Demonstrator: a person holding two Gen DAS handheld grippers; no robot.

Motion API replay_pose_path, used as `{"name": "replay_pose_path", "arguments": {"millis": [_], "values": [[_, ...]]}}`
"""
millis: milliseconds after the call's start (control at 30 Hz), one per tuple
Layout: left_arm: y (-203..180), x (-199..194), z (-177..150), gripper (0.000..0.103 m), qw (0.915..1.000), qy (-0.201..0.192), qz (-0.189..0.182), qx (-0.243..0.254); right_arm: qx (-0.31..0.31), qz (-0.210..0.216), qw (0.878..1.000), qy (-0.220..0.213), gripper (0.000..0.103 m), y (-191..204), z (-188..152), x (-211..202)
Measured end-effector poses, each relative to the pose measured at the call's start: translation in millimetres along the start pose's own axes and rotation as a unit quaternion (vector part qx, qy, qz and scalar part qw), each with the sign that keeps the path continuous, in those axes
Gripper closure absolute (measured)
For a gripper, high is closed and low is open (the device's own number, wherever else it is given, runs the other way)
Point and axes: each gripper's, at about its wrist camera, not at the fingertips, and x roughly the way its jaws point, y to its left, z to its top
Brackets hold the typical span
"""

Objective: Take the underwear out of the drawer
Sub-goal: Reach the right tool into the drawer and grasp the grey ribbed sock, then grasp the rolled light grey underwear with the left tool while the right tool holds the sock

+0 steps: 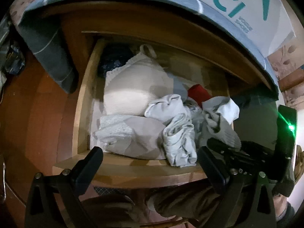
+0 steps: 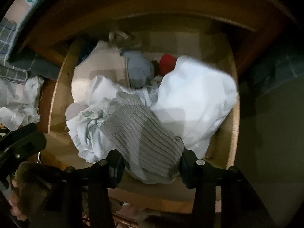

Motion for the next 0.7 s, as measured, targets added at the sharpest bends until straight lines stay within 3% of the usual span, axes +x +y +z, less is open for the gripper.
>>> {"name": "replay_pose_path", "arguments": {"millis": [200, 467, 533, 600, 700], "values": [[-10.6, 8.8, -0.9, 0.002, 0.9996, 0.02, -0.018, -0.004, 0.015, -0.003, 0.999, -0.04, 0.06, -14.4, -9.7, -21.9], [-18.6, 23.8, -1.4, 0.002, 0.9976, 0.049, -0.042, -0.027, 0.057, 0.055, 0.996, -0.048, 0.06, -35.5, -12.5, -22.6], [-19.5, 28.4, -0.3, 0.007, 0.9966, 0.056, -0.048, -0.037, 0.058, 0.063, 0.995, -0.053, 0.059, -36.2, -12.8, -23.6], [-20.6, 34.9, -0.2, 0.018, 0.9952, 0.068, -0.054, -0.046, 0.06, 0.067, 0.994, -0.054, 0.059, -37.1, -13.8, -24.0], [-22.2, 41.7, -0.5, 0.02, 0.9934, 0.082, -0.061, -0.052, 0.064, 0.075, 0.994, -0.054, 0.059, -39.5, -15.1, -24.2]]}}
